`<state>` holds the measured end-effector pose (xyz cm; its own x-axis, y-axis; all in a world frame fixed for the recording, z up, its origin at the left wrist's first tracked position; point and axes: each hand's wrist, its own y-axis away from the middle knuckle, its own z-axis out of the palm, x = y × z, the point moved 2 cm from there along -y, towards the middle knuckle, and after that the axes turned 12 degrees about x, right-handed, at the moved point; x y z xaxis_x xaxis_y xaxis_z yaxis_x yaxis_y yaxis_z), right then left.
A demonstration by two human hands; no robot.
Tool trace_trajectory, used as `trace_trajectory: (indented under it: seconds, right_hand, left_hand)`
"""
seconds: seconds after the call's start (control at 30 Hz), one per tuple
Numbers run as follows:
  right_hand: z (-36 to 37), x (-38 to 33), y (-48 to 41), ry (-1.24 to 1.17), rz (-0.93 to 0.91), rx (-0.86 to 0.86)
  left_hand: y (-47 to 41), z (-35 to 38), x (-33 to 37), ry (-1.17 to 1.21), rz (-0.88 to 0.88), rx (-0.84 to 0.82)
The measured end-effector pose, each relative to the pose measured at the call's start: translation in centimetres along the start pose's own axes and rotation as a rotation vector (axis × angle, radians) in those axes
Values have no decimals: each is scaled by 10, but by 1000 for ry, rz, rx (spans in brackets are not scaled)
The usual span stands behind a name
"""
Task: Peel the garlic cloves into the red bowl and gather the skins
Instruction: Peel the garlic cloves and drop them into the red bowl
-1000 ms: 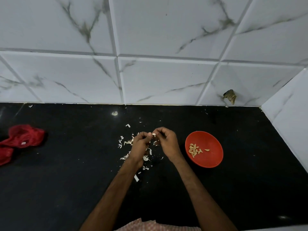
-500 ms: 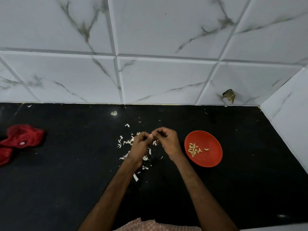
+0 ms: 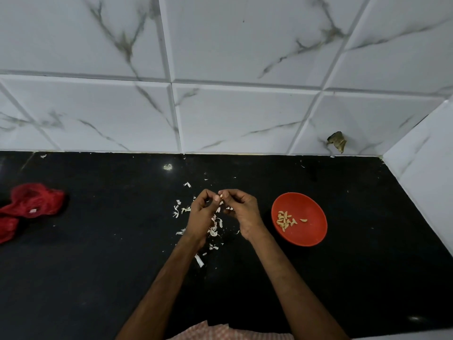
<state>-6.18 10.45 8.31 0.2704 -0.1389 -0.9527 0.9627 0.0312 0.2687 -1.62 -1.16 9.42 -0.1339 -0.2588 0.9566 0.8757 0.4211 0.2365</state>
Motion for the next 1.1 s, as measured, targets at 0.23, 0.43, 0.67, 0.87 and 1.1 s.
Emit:
trace_trajectory:
  seconds: [0.23, 0.43, 0.67, 0.87, 1.1]
  right_hand:
    - [6, -5, 6, 758, -877, 126]
    - [0, -7, -4, 656, -630, 128]
    - [6, -3, -3, 563, -113, 4]
    - [6, -3, 1, 165, 105, -27]
    - [3, -3, 2, 5, 82, 23]
  left_hand:
    - [-5, -4, -10, 33, -159, 125]
    - [-8, -4, -9, -113, 3, 65]
    - [-5, 2, -11, -133, 120, 29]
    - [-10, -4, -17, -60, 101, 33]
    - [-12, -5, -22, -108, 163, 43]
